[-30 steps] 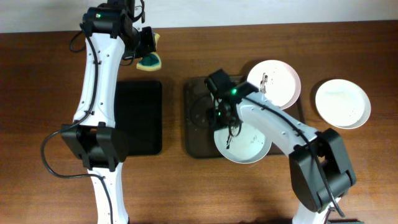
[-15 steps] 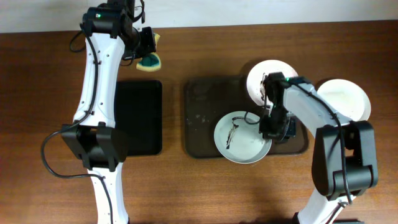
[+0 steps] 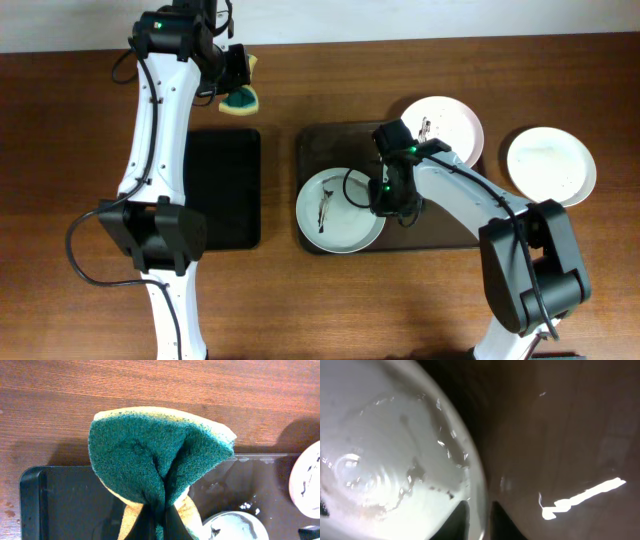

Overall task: Clean dirty plates on tray and stack at the side
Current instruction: 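Grasp the front white plate with the right gripper and drag it to tray center, then scrub the front white plate with the sponge in the left gripper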

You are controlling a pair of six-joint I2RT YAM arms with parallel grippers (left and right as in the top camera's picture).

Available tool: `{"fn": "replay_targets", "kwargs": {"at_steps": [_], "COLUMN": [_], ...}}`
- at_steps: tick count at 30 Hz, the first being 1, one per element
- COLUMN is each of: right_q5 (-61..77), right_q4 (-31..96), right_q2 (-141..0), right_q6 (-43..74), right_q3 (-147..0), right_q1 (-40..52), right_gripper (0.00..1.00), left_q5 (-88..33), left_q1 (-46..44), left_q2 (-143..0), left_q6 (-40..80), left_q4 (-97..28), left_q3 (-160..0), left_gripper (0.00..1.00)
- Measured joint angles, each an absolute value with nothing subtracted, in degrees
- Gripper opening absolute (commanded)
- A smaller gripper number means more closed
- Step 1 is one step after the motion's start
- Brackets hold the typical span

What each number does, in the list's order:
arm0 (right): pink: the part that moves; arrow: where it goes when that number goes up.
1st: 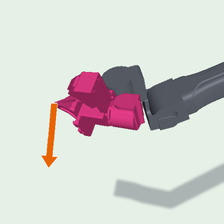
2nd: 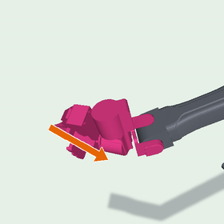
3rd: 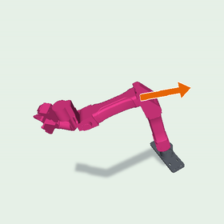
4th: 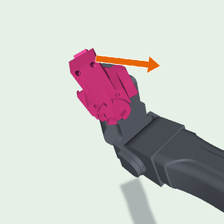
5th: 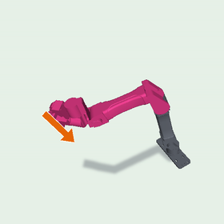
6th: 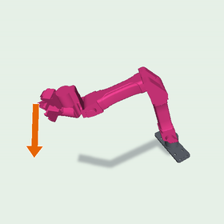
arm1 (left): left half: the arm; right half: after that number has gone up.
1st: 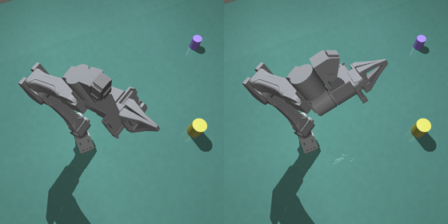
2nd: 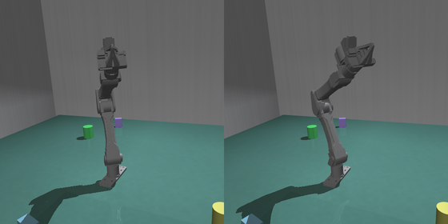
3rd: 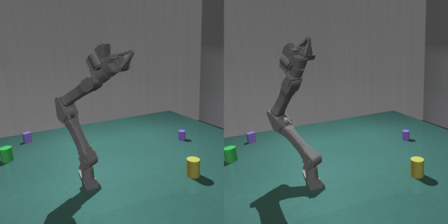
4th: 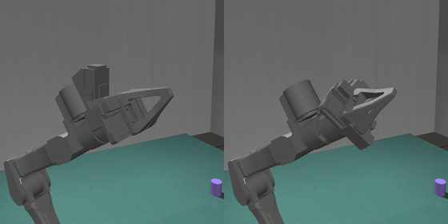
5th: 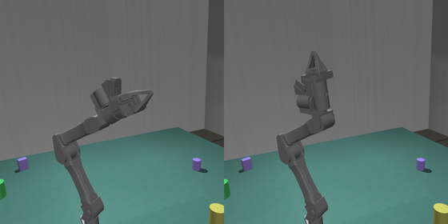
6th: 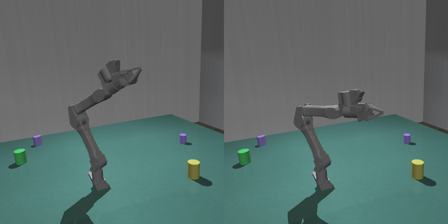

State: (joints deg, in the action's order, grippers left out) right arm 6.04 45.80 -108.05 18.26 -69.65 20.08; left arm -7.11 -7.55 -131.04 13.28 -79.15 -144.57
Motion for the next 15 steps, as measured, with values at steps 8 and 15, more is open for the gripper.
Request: {"fn": "replay_targets", "kwargs": {"at_steps": [8, 15], "right_q5": [9.28, 12.38], "right_q4": [48.47, 41.87], "right_q2": [-108.33, -108.86], "right_q6": [16.95, 20.93], "right_q3": [-73.76, -68.27], "right_q1": [17.87, 17.87], "right_gripper": [0.36, 0.15], "left_q5": [-8.38, -14.79], "left_q1": [-7.70, -12.38], "left_q2": [-131.04, -131.04], "left_q6": [8.12, -1.85], "left_q4": [-83.68, -84.55], "left_q3": [-144.46, -136.35], "left_gripper": [0.00, 0.00]}}
